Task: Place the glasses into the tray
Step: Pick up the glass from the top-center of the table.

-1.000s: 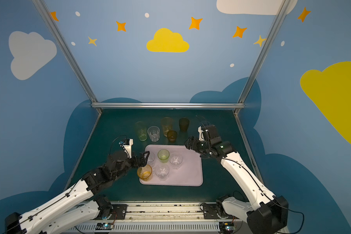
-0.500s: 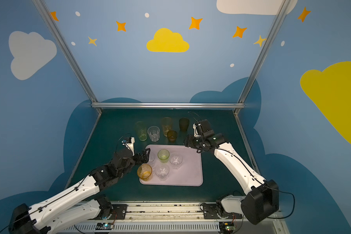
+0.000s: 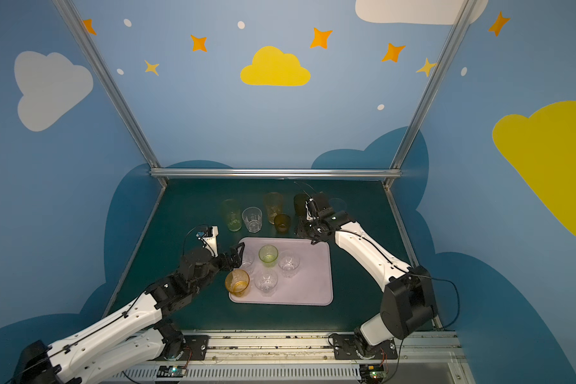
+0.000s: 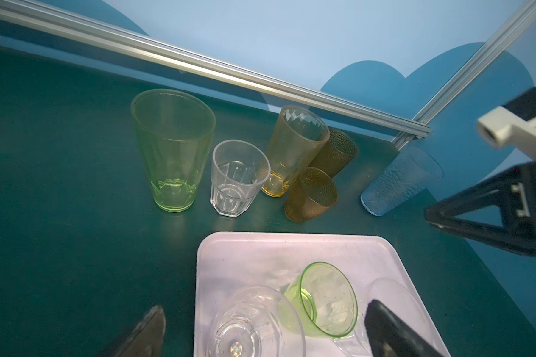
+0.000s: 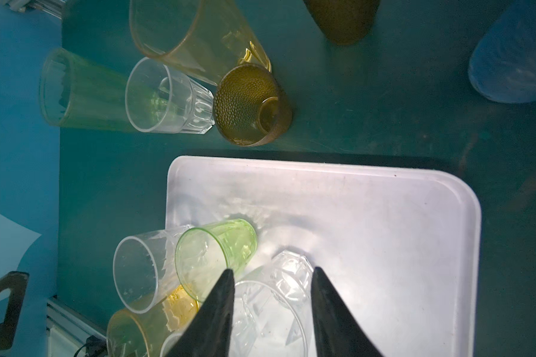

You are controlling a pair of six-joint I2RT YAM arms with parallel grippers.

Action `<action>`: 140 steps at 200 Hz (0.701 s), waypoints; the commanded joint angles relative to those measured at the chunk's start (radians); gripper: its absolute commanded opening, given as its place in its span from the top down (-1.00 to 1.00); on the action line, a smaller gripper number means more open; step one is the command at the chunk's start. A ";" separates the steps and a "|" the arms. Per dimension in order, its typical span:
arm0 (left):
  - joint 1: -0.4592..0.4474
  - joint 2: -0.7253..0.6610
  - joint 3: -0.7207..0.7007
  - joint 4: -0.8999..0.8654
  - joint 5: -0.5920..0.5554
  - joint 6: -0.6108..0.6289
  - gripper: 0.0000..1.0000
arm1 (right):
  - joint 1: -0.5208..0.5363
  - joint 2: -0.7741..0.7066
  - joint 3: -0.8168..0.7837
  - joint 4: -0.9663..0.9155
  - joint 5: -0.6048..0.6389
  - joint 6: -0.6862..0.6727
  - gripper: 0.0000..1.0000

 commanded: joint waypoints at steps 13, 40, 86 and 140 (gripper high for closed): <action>0.005 -0.005 -0.050 0.090 0.042 0.033 -1.00 | 0.009 0.092 0.103 0.016 0.019 -0.016 0.15; 0.013 0.026 -0.046 0.096 0.056 0.052 -1.00 | 0.008 0.157 0.130 0.055 0.018 -0.003 0.15; 0.031 0.162 0.025 0.026 0.092 0.057 -1.00 | 0.008 0.257 0.223 0.030 0.068 -0.014 0.14; 0.035 0.205 0.027 0.022 0.053 0.047 -1.00 | 0.003 0.341 0.278 0.016 0.094 -0.037 0.16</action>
